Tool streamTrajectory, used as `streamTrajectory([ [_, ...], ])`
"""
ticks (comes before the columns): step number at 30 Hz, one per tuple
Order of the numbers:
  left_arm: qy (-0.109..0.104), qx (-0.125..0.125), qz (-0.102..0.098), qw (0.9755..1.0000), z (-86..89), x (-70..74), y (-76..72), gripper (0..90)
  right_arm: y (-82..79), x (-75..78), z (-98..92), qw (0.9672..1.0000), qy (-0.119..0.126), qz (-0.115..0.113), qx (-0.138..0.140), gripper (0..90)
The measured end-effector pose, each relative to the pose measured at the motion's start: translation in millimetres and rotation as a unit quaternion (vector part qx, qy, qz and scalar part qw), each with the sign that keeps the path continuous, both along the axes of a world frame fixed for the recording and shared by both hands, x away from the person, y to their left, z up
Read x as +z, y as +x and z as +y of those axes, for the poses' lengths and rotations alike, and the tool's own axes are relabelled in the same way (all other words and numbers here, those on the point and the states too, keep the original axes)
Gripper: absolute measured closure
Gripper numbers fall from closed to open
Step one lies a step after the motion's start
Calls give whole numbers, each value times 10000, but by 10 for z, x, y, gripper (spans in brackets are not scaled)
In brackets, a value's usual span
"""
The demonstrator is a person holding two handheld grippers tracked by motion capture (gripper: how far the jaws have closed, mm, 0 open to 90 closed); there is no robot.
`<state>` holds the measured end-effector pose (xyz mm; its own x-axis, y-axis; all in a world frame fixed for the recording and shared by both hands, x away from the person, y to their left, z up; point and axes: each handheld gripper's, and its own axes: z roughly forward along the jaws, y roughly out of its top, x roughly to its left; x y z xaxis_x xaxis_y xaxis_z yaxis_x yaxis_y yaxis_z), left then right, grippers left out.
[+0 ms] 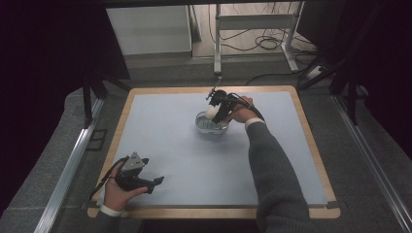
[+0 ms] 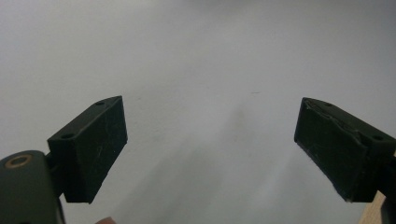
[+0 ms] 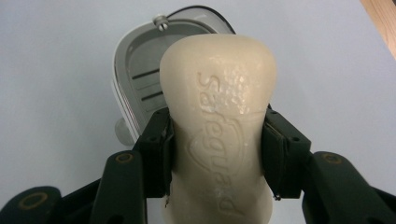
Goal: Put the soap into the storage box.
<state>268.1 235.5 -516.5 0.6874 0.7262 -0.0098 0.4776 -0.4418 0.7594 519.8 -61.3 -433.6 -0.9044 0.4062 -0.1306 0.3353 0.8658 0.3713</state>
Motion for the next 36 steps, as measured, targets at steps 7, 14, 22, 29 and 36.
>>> streamTrajectory([
  [7, 7, -3, 1, 10000, 2, 2, -2, 100, -9, -37, 128, 9994, -95, -202, 246, 497],
  [14, -65, 44, 22, 10000, 27, -1, 0, 100, -19, -148, 209, 9984, -264, -141, 470, 494],
  [22, -85, 54, 17, 9999, 38, -6, 5, 100, -44, -155, 236, 9992, -126, -127, 361, 448],
  [29, -91, 56, 13, 9999, 34, -6, 4, 100, -106, -26, 158, 9991, 202, -365, 71, 412],
  [36, -62, 44, 33, 10000, 20, -9, 1, 100, -290, 64, -8, 9964, 663, -434, -288, 380],
])
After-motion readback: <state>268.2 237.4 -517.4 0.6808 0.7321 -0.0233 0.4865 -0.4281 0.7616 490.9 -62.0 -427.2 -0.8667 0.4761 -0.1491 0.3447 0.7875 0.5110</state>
